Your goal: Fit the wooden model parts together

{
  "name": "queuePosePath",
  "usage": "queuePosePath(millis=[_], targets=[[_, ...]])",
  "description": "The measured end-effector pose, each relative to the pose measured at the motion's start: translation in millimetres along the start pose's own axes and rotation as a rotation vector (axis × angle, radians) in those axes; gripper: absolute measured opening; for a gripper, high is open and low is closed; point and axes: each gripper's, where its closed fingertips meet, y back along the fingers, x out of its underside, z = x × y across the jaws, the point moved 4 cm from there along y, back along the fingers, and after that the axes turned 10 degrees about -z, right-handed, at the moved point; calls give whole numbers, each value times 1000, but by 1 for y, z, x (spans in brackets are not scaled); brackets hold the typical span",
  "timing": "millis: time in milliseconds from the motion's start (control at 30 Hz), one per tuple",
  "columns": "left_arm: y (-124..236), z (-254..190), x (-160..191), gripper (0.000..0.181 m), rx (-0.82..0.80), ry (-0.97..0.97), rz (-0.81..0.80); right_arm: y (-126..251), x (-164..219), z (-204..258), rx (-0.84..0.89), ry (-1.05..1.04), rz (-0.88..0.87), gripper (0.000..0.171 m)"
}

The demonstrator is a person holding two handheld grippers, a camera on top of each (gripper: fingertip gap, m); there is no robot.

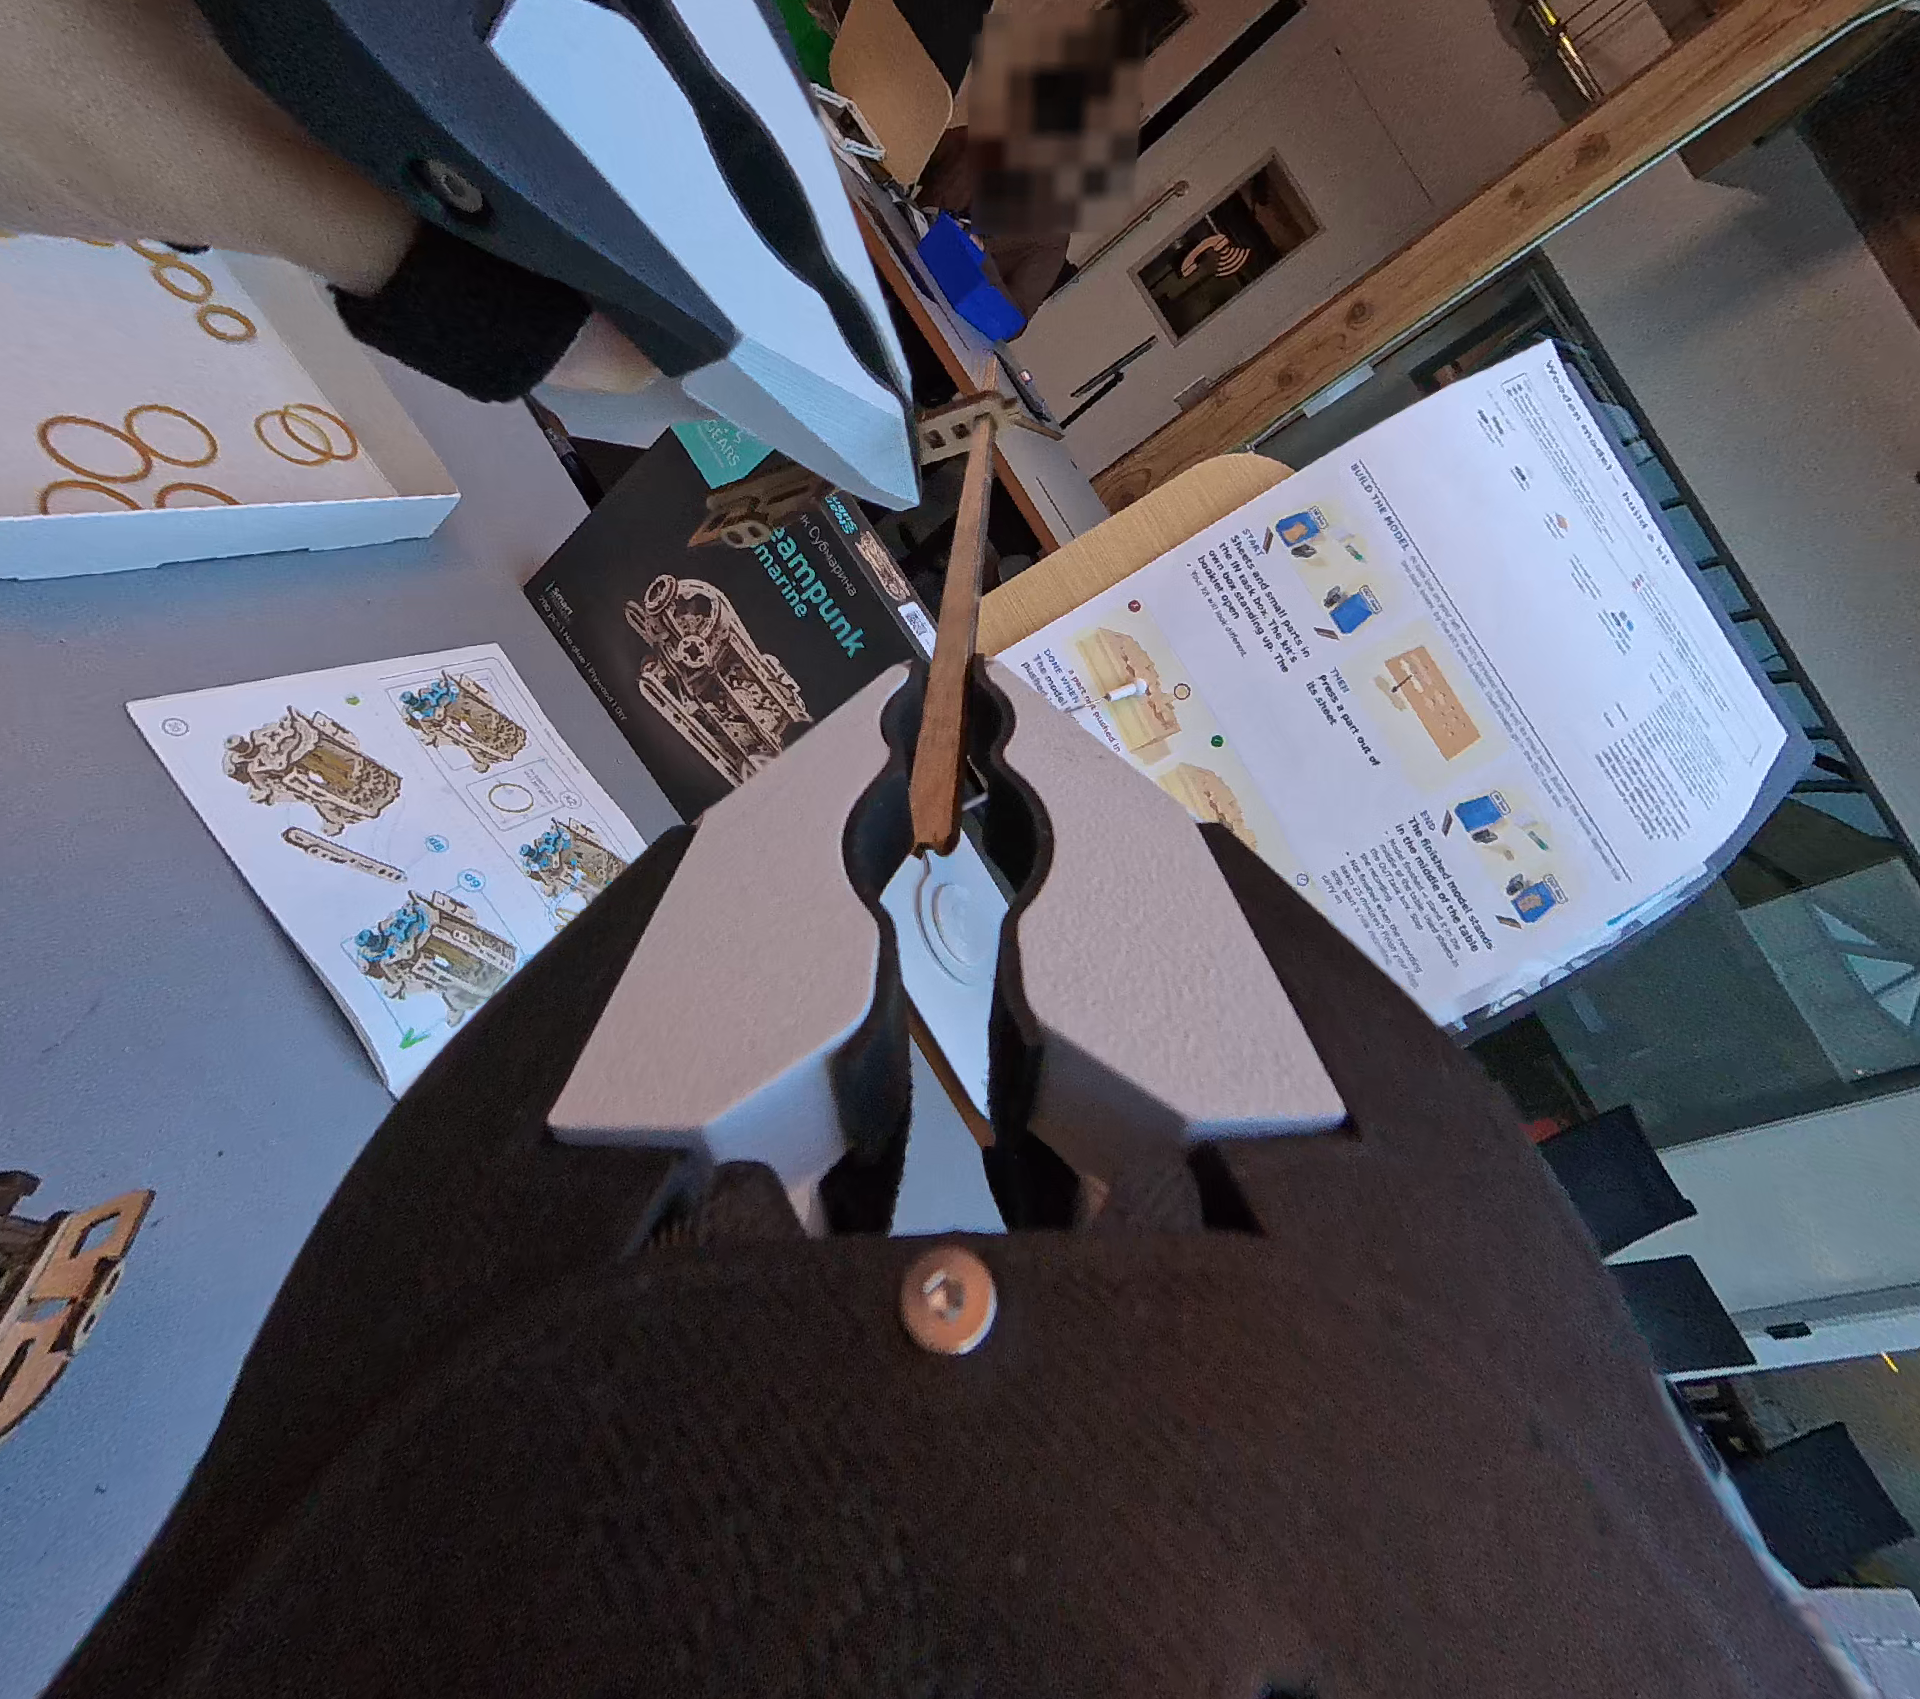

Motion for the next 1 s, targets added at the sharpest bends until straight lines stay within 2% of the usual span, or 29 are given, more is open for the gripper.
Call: queuePosePath(millis=[33,133,200,267,400,633,833,1000], targets=[[0,1,0,0,-5,2,-3,-1,-1,1,6,-18,-3,6],[0,2,1,0,-8,6,-7,-1,-2,3,-24,-147,-29,5],[0,1,-2,0,-3,6,-18,1,-3,0,25,-76,-29,5],[1,-2,-5,0,-13,-80,-34,4,-10,2,52,4,-56,4],[4,-5,-13,2,-65,-206,-89,9,-18,0,23,-53,-91,2],[7,-6,-21,0,-39,-136,-162,12,-17,-2,-2,-61,-85,0],[7,-5,-18,0,-37,-117,-127,9,-17,3,-39,-62,-86,1],[8,-2,-17,0,-75,-151,-100,6,-17,7,-111,-194,-132,4]])
